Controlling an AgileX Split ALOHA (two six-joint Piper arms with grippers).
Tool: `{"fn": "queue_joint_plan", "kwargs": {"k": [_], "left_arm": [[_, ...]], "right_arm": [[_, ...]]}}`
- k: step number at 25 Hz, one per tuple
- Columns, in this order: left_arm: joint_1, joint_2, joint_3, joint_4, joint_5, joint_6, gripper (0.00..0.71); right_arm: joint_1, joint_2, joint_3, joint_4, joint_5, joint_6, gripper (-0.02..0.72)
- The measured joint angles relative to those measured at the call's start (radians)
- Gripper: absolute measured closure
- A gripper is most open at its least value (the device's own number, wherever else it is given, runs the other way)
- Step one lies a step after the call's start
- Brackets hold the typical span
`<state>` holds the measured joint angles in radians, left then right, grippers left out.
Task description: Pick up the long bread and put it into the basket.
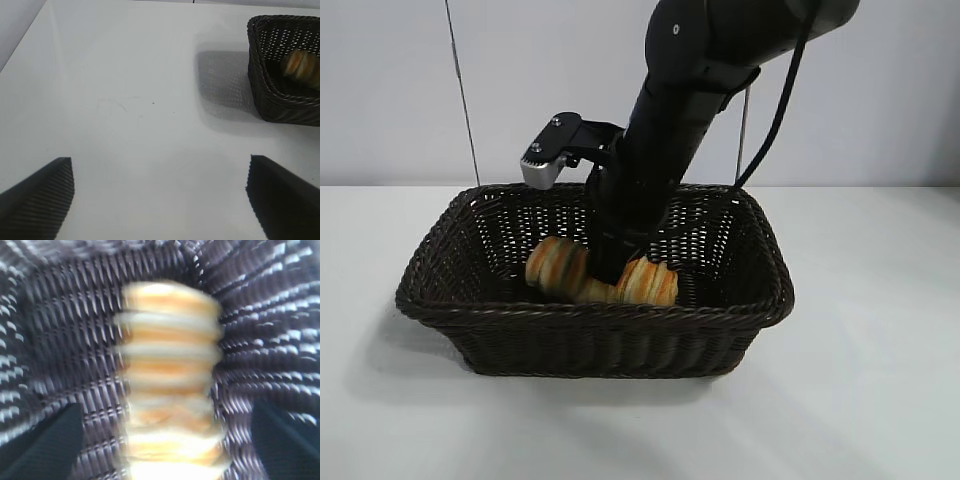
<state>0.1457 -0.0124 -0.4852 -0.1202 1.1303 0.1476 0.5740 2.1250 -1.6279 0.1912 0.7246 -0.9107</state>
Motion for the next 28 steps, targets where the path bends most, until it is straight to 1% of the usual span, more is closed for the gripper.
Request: {"fn": "queue_joint_plan", "kwargs": {"k": [2, 5, 8, 9, 11, 14, 15, 17, 19, 21, 24, 28], "left_arm": [[0.0, 0.0, 0.0, 0.0, 0.0, 0.0, 0.032], [0.0, 0.0, 0.0, 0.0, 0.0, 0.0, 0.032], [0.0, 0.0, 0.0, 0.0, 0.0, 0.0, 0.032], [0.0, 0.0, 0.0, 0.0, 0.0, 0.0, 0.032], [0.0, 0.0, 0.0, 0.0, 0.0, 0.0, 0.032], [0.0, 0.0, 0.0, 0.0, 0.0, 0.0, 0.032], [0.0, 0.0, 0.0, 0.0, 0.0, 0.0, 0.032], [0.0, 0.0, 0.0, 0.0, 0.0, 0.0, 0.032], [0.0, 0.0, 0.0, 0.0, 0.0, 0.0, 0.032], [0.0, 0.0, 0.0, 0.0, 0.0, 0.0, 0.032], [0.0, 0.0, 0.0, 0.0, 0.0, 0.0, 0.032], [0.0, 0.0, 0.0, 0.0, 0.0, 0.0, 0.032]], "right_arm": [[0.0, -0.012, -0.032, 0.0, 0.023, 0.059, 0.018], [0.0, -0.027, -0.098, -0.003, 0.075, 0.184, 0.015], [0.0, -0.036, -0.188, -0.023, 0.168, 0.346, 0.01], [0.0, -0.037, -0.223, -0.032, 0.197, 0.409, 0.01], [0.0, -0.037, -0.295, -0.059, 0.252, 0.535, 0.01], [0.0, -0.037, -0.405, -0.114, 0.308, 0.7, 0.009], [0.0, -0.039, -0.44, -0.141, 0.326, 0.751, 0.009], [-0.004, -0.041, -0.491, -0.191, 0.355, 0.824, 0.009], [-0.02, -0.042, -0.516, -0.231, 0.379, 0.863, 0.009], [-0.055, -0.042, -0.52, -0.252, 0.408, 0.877, 0.009], [-0.146, -0.042, -0.52, -0.267, 0.454, 0.883, 0.008], [-0.3, -0.042, -0.52, -0.279, 0.505, 0.884, 0.008]]}}
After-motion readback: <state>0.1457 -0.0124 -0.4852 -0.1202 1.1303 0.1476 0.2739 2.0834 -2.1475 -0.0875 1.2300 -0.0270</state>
